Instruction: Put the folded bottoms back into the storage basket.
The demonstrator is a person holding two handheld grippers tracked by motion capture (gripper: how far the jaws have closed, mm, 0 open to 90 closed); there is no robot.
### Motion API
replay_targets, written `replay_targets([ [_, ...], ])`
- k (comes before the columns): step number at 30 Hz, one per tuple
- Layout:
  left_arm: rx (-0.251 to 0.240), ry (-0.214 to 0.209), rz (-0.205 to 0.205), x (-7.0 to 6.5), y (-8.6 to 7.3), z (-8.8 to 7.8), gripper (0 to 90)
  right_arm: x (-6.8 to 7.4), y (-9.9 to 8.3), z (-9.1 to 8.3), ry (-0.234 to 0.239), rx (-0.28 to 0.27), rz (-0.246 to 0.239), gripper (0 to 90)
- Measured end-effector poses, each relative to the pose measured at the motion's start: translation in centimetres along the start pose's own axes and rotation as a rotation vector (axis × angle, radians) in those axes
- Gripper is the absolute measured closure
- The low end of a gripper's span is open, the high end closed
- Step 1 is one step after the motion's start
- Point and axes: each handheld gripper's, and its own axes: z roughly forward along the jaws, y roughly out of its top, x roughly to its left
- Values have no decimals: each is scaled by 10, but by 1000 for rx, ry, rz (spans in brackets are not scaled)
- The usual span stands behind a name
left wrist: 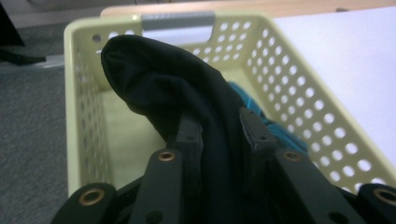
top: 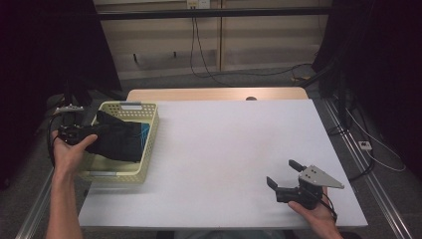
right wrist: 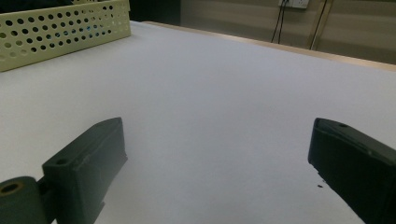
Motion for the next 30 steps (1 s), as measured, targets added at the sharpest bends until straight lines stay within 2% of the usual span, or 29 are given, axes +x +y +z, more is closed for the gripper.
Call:
replay_targets([
  [6,37,32,-26,6,-7,6,728,0,0,0,0,-1,0,39],
  [7,38,14,-39,8,-8,6,727,0,0,0,0,0,0,39],
  [8,18,-3,-49,8,-9,7,726,0,0,0,-1,0,0,39],
  [9,12,0,-51,8,-11,7,727,0,0,0,-1,1,0,39],
  [13,49,51,-27,6,-12,11,727,-1,0,0,-3,1,2,39],
  [15,51,81,-32,7,-13,13,727,-1,0,0,-2,1,2,39],
  [18,55,98,-52,8,-13,16,727,0,0,0,-2,0,1,39],
  [22,70,117,-55,8,-11,22,727,-1,0,0,-2,1,1,39],
  [25,83,121,-39,7,-8,27,728,0,0,0,-2,1,2,39],
  [28,77,127,-40,5,-5,32,728,0,0,0,-2,1,2,39],
  [30,106,144,-12,3,-2,34,726,0,0,0,-2,1,1,39],
])
